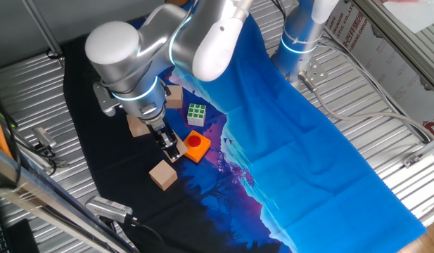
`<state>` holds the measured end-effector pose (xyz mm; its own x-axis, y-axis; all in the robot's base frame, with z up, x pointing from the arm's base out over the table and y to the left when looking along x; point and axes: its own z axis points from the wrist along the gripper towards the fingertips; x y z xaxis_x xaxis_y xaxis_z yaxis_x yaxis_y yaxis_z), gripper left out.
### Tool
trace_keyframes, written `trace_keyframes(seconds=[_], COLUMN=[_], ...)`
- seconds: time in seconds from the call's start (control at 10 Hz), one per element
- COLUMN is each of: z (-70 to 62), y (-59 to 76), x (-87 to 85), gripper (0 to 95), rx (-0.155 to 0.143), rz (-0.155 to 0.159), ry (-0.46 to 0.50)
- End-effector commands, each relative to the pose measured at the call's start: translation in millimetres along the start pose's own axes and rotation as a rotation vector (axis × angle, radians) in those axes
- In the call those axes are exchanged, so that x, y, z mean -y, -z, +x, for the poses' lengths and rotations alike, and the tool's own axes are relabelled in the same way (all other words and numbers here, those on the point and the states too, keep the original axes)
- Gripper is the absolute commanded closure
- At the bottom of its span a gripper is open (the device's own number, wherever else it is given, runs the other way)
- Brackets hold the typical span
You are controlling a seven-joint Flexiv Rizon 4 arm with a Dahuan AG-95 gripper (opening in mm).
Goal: Stack the blocks in a vertical line of five
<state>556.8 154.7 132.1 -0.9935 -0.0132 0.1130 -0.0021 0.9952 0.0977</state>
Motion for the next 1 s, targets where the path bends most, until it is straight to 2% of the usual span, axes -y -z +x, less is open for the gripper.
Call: trace_keyframes(seconds=[0.1,0.4,0.5,0.6,0.8,1.0], z=[1.7,1.7,1.7,1.7,1.7,1.7], y=[0.6,0.6,0.6,0.6,0.6,0.6], x=[0.3,0.3,0.3,0.3,0.3,0.3], gripper=[95.0,95.0,95.0,95.0,95.0,95.0], rx=[0.002,-0.008,-0.006,0.009,0.063,0.077], rz=[0.0,-0.017,-0.012,-0.009,-0.004,-0.004], ry=[0.02,0.041,0.036,0.028,0.018,0.012])
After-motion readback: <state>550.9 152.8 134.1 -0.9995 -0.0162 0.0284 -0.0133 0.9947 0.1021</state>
